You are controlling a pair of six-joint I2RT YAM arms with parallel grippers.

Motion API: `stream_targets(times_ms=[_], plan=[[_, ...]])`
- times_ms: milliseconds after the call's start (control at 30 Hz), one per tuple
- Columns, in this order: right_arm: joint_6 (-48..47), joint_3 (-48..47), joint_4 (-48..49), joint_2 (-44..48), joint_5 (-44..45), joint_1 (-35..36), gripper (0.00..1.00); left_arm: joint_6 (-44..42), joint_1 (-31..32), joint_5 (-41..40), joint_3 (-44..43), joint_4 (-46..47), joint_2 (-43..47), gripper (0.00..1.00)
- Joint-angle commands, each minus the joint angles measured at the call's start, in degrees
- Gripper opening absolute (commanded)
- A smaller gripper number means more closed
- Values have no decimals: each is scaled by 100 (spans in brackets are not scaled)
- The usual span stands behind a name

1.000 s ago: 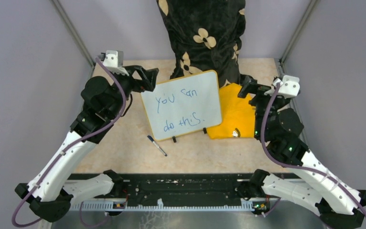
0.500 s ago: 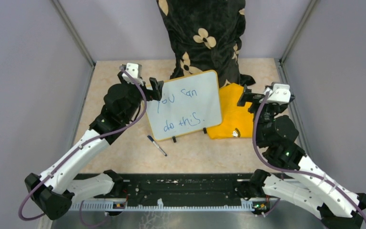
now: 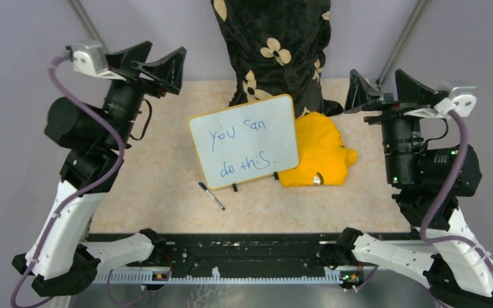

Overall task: Write a sentence on the whiteboard
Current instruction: Reset both arms

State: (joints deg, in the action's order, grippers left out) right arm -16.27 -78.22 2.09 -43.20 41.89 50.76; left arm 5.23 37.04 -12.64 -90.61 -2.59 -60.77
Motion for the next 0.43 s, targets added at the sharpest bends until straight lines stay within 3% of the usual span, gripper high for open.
stream_targets(times_ms=[0,200,400], plan=[[560,-405,170,-223,-1320,-4,99,9,23,240,-558,-437,-164,99],[792,-222,242,-314,-1729,-5,99,-77,21,131,-468,-589,-138,99],[704,141,381,-199,-1583,-5,99,-71,21,-119,-338,-708,-199,99]])
